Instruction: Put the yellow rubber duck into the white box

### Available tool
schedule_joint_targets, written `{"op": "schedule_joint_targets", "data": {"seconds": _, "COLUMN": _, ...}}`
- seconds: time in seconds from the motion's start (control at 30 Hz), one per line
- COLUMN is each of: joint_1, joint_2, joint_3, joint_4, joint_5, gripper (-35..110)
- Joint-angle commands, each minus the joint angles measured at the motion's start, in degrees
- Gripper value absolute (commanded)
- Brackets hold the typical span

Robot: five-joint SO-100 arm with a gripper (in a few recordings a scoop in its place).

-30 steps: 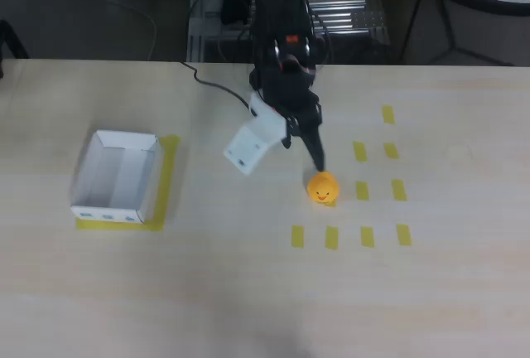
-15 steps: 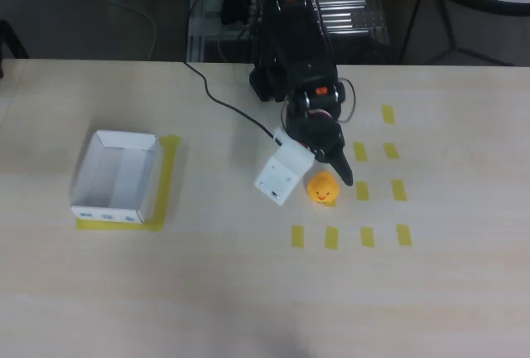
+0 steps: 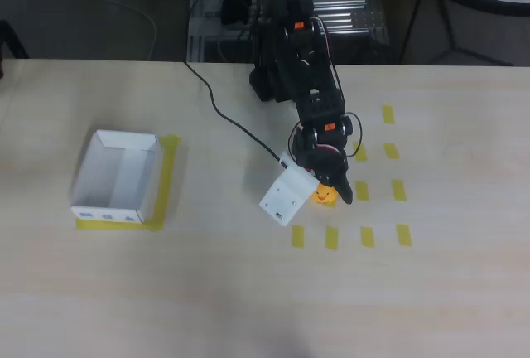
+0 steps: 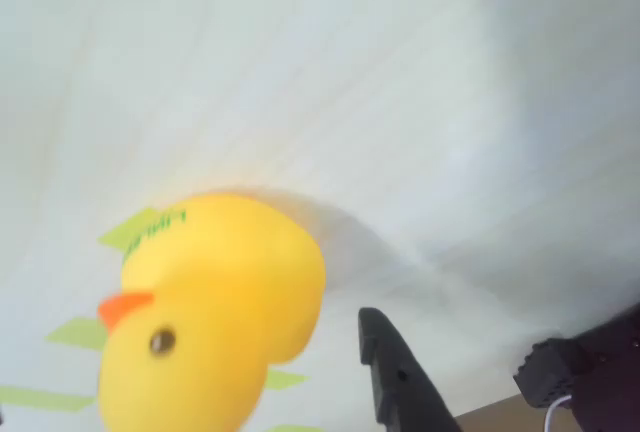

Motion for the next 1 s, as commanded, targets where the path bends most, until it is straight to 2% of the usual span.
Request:
{"op": "schedule_joint_targets", "data": {"seconds": 0.0, "joint_1": 0.53, "joint_2": -0.53, "joint_3": -6.86, "joint_4": -0.18, "joint_5": 0.18, "gripper": 41}}
{"op": "schedule_joint_targets", "data": {"seconds": 0.03, "joint_1": 0.53, "joint_2": -1.14, "joint_3": -7.38, "joint_4": -0.18, "joint_5": 0.26, "gripper": 34}}
{"op": "schedule_joint_targets", "data": {"seconds": 0.13, "joint_1": 0.26, "joint_2": -2.9, "joint_3": -9.84, "joint_4": -0.09, "joint_5": 1.85, "gripper": 0}}
{"op": "schedule_joint_targets", "data": {"seconds": 0.37, "joint_1": 0.62, "joint_2": -0.35, "joint_3": -20.39, "joint_4": 5.36, "joint_5": 7.65, "gripper": 0}}
{"op": "schedule_joint_targets", "data": {"seconds": 0.47, "joint_1": 3.6, "joint_2": 8.17, "joint_3": -26.72, "joint_4": 8.53, "joint_5": 10.2, "gripper": 0}}
{"op": "schedule_joint_targets", "data": {"seconds": 0.6, "joint_1": 13.36, "joint_2": 24.35, "joint_3": -28.74, "joint_4": 6.77, "joint_5": 13.1, "gripper": 0}}
{"op": "schedule_joint_targets", "data": {"seconds": 0.7, "joint_1": 24.96, "joint_2": 38.58, "joint_3": -19.51, "joint_4": -1.05, "joint_5": 13.62, "gripper": 0}}
{"op": "schedule_joint_targets", "data": {"seconds": 0.87, "joint_1": 44.91, "joint_2": 67.32, "joint_3": 17.93, "joint_4": -26.19, "joint_5": 14.59, "gripper": 0}}
{"op": "schedule_joint_targets", "data": {"seconds": 0.97, "joint_1": 54.05, "joint_2": 77.26, "joint_3": 34.1, "joint_4": -34.63, "joint_5": 13.62, "gripper": 0}}
